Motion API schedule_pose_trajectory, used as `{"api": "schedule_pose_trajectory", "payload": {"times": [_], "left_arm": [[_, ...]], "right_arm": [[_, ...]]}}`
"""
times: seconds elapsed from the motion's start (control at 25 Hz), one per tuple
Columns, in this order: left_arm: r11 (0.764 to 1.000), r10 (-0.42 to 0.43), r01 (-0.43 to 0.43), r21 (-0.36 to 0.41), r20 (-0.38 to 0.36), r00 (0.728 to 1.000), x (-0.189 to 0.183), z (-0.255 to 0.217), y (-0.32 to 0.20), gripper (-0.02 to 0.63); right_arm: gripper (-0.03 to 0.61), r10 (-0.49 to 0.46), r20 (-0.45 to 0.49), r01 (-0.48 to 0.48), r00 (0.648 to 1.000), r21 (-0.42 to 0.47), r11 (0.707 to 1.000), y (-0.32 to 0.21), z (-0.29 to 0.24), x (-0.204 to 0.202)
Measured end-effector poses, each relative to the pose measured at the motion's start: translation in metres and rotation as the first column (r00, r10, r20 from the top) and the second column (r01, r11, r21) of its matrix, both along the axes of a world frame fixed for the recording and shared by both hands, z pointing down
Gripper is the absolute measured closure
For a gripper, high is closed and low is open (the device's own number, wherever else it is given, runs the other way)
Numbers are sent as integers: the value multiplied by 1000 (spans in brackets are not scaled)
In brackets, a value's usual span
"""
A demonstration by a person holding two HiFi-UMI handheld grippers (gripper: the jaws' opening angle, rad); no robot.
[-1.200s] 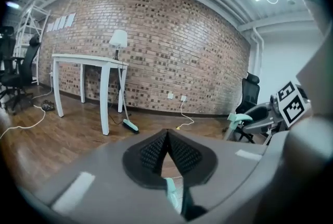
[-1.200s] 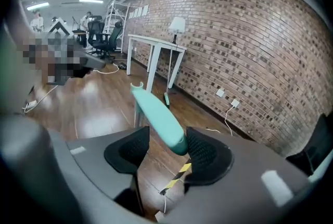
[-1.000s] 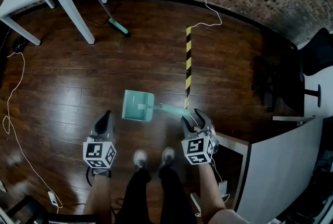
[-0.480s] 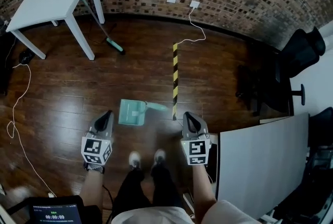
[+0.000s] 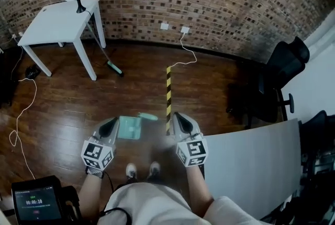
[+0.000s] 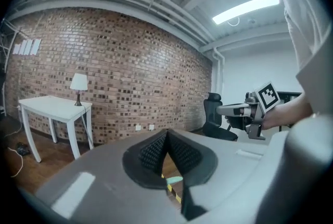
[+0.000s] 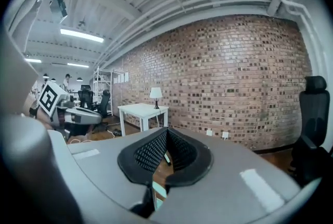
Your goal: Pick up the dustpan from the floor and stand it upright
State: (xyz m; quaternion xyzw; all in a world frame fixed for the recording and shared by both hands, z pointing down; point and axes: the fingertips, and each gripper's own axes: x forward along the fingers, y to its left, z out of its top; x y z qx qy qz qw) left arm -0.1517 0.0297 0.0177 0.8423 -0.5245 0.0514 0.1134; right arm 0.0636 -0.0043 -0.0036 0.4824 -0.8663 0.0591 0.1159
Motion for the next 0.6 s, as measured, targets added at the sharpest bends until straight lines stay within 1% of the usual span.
{"api": "schedule_pose_trajectory", "payload": {"times": [0.08,0.12,0.16,0.32,0.4,0.44,0.52,0.6], "left_arm": [[999,8,-8,45,5,1000,4,-23,-4,614],[998,6,-6,68,5,1000,5,-34,-7,614],[996,3,-4,89,6,1000,4,-42,-8,614],[989,3,-4,149,12,1000,4,-63,-11,614],[985,25,-29,171,23,999,9,-73,-12,614],[983,41,-48,179,43,998,13,-76,-13,614],[980,58,-73,185,83,995,18,-82,-15,614],[980,56,-70,189,78,995,17,-90,-16,614]], "right_arm": [[566,-7,-43,8,999,37,999,3,-21,3],[566,-5,-53,7,999,48,999,5,-28,6],[566,4,-42,-2,999,51,999,6,-32,9],[565,73,106,-78,992,43,996,3,-48,23],[565,77,158,-91,984,82,992,1,-63,24],[565,70,181,-91,981,110,990,0,-71,24],[565,55,199,-86,978,153,984,2,-83,21],[565,55,181,-87,982,173,981,4,-89,17]]}}
